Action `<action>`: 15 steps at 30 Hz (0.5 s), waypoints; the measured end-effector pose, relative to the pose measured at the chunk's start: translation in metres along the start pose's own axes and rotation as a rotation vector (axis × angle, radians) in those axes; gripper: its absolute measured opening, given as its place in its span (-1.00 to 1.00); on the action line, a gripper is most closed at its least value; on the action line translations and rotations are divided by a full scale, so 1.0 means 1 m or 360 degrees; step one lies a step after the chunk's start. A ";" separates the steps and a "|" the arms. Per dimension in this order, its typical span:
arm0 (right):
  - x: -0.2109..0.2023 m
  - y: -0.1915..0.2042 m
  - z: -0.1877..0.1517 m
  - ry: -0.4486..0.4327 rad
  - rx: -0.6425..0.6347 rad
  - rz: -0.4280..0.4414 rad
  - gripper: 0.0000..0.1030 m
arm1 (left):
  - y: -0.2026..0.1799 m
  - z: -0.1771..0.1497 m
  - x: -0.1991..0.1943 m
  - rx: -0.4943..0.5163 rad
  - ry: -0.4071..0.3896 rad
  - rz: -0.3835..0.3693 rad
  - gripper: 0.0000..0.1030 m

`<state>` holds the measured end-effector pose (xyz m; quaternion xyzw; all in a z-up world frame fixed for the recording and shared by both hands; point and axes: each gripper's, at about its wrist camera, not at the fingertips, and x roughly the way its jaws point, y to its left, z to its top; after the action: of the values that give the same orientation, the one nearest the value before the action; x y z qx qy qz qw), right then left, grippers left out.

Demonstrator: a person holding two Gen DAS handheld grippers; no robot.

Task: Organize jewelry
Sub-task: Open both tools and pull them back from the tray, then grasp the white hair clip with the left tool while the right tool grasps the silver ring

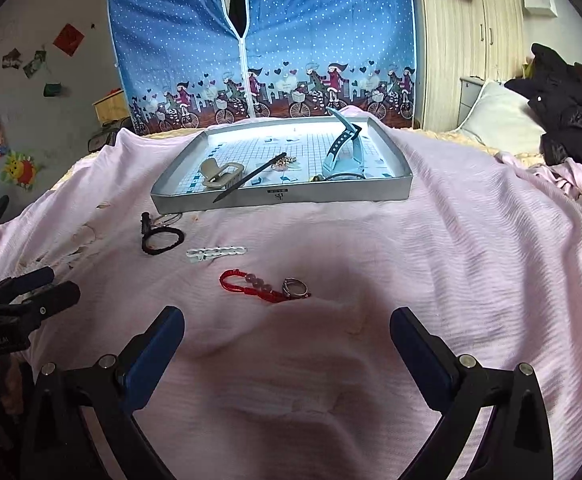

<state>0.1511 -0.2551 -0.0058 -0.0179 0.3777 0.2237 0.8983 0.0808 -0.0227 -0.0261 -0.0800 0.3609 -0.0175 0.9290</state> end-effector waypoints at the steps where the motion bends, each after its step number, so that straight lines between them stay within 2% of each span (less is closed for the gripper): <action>1: 0.002 -0.002 0.001 0.0015 0.0003 0.0014 1.00 | -0.001 0.000 0.000 0.0013 -0.0010 0.0008 0.97; 4: 0.007 -0.007 0.005 0.0040 0.0000 0.0043 0.84 | -0.007 0.002 0.001 0.0055 -0.0032 -0.0008 0.97; 6: 0.012 -0.009 0.010 0.0057 -0.0044 0.0040 0.60 | -0.010 0.005 0.004 0.0080 -0.0038 -0.0024 0.97; 8: 0.017 -0.013 0.013 0.0061 -0.0069 0.0043 0.46 | -0.014 0.009 0.008 0.0105 -0.0031 -0.0055 0.96; 11: 0.027 -0.020 0.015 0.0092 -0.0033 0.0109 0.31 | -0.022 0.016 0.017 0.0168 -0.0025 -0.0131 0.96; 15: 0.040 -0.023 0.020 0.0111 -0.0103 0.0145 0.09 | -0.034 0.027 0.033 0.0265 0.0004 -0.0214 0.91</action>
<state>0.1988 -0.2564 -0.0216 -0.0374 0.4017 0.2758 0.8725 0.1242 -0.0558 -0.0235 -0.0265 0.3531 -0.1097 0.9288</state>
